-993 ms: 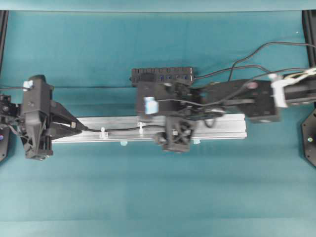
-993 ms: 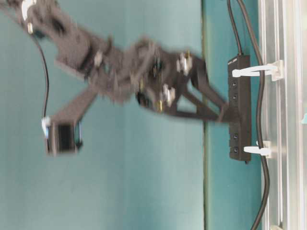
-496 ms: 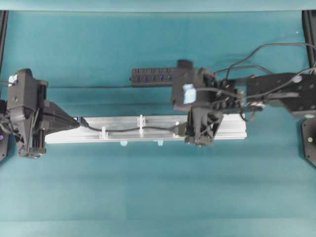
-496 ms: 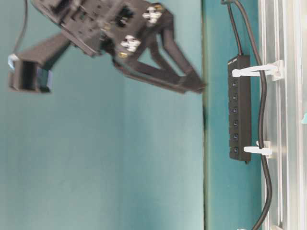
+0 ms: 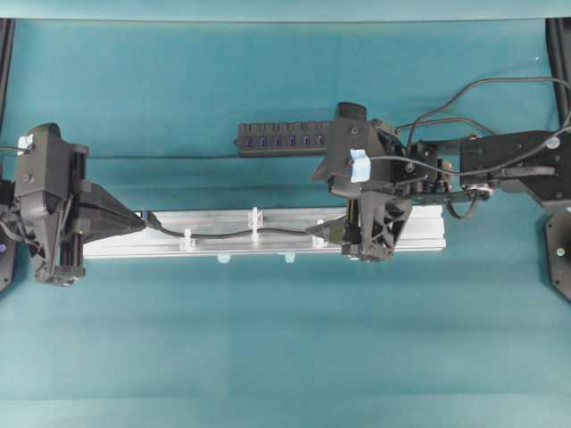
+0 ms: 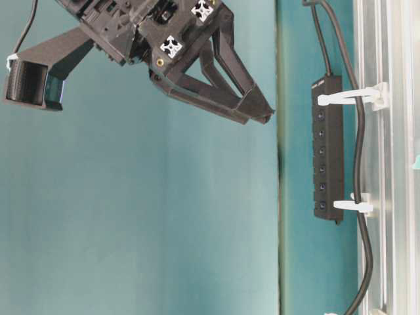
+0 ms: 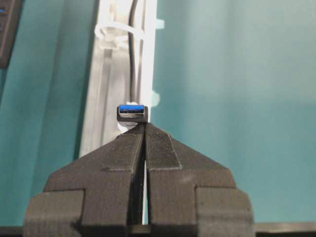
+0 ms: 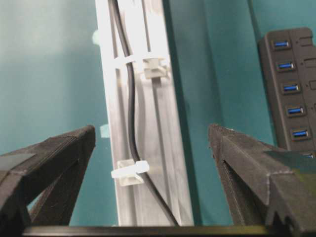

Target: Pass the USB cable through three rings with both arms.

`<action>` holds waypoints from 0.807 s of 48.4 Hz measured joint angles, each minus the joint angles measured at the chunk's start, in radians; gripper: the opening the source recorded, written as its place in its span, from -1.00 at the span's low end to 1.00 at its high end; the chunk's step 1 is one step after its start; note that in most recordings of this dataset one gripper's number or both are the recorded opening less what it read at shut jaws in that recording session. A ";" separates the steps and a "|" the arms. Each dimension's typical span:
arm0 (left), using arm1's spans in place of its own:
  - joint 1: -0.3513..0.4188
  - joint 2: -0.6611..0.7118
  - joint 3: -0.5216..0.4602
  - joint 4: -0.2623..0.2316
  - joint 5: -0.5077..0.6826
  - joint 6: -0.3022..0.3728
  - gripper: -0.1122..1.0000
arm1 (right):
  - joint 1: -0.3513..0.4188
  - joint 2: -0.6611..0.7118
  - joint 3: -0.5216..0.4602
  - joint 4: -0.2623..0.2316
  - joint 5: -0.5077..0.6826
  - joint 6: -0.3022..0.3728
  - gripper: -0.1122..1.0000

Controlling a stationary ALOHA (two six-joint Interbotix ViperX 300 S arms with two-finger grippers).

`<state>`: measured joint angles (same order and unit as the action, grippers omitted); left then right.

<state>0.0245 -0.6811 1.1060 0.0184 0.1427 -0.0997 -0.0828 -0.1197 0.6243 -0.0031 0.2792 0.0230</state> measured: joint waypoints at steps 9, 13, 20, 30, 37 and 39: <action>0.000 0.002 0.002 0.000 0.002 -0.002 -0.79 | 0.000 0.000 0.002 0.000 -0.002 0.000 0.47; 0.000 0.002 0.002 0.000 0.000 0.000 -0.79 | -0.002 0.000 0.002 0.000 -0.002 0.000 0.47; 0.002 0.002 0.002 0.000 0.002 0.000 -0.79 | -0.002 0.000 0.002 0.000 -0.002 0.000 0.47; 0.003 0.003 0.000 0.000 0.002 -0.002 -0.79 | 0.000 0.000 0.002 0.002 -0.003 0.012 0.46; 0.002 0.003 0.002 -0.002 0.002 0.000 -0.79 | -0.002 0.000 0.002 0.002 -0.025 0.057 0.46; 0.003 0.003 0.002 0.000 0.002 -0.002 -0.79 | 0.000 0.000 0.003 0.002 -0.031 0.066 0.45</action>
<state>0.0276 -0.6780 1.1075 0.0184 0.1442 -0.1012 -0.0828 -0.1197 0.6274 -0.0015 0.2485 0.0890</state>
